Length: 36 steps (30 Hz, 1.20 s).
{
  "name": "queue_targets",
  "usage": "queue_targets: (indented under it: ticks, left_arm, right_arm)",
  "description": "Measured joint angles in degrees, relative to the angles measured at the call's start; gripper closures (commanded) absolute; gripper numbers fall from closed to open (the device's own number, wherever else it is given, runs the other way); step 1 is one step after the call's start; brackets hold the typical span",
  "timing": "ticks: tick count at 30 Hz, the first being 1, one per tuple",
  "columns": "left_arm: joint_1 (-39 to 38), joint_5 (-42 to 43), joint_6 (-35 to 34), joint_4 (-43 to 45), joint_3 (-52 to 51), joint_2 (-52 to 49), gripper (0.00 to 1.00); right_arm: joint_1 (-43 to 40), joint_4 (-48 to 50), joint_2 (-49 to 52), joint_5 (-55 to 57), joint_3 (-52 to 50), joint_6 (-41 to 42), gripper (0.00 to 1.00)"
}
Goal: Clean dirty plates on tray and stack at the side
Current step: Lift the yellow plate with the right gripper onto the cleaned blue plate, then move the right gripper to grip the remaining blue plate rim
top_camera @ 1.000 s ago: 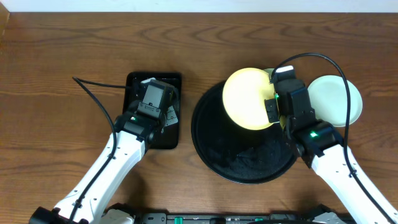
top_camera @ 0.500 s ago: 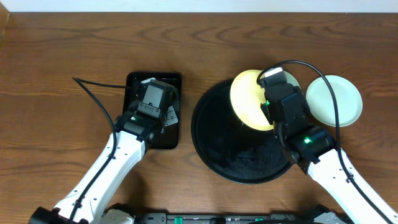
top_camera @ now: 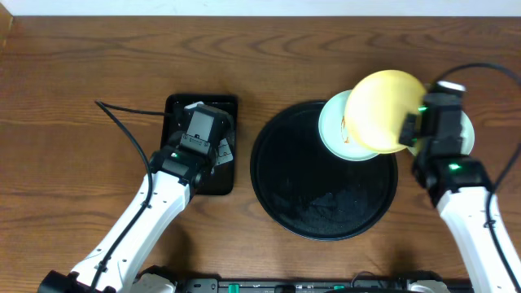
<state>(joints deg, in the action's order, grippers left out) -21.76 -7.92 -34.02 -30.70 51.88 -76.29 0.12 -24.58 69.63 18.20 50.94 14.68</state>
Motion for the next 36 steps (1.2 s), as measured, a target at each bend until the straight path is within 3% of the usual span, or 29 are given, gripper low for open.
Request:
queue_targets:
  ticks: [10, 20, 21, 23, 24, 36]
  left_arm:
    - [0.0, 0.0, 0.0, 0.0, 0.0, 0.0, 0.92]
    - [0.0, 0.0, 0.0, 0.0, 0.0, 0.0, 0.92]
    - [0.0, 0.0, 0.0, 0.0, 0.0, 0.0, 0.93]
    - [0.0, 0.0, 0.0, 0.0, 0.0, 0.0, 0.93]
    - [0.0, 0.0, 0.0, 0.0, 0.0, 0.0, 0.93]
    - [0.0, 0.0, 0.0, 0.0, 0.0, 0.0, 0.92]
  right_arm:
    - [-21.1, 1.1, 8.1, -11.4, 0.0, 8.9, 0.99]
    - [-26.6, 7.0, 16.7, -14.5, 0.0, 10.4, 0.99]
    - [-26.6, 7.7, 17.0, -15.0, 0.0, 10.5, 0.93]
    - [-26.6, 8.7, 17.4, -16.2, 0.0, 10.8, 0.70]
    - [-26.6, 9.6, 17.4, -17.1, 0.0, 10.0, 0.64]
    - [-21.8, 6.8, 17.4, -29.4, 0.0, 3.5, 0.61]
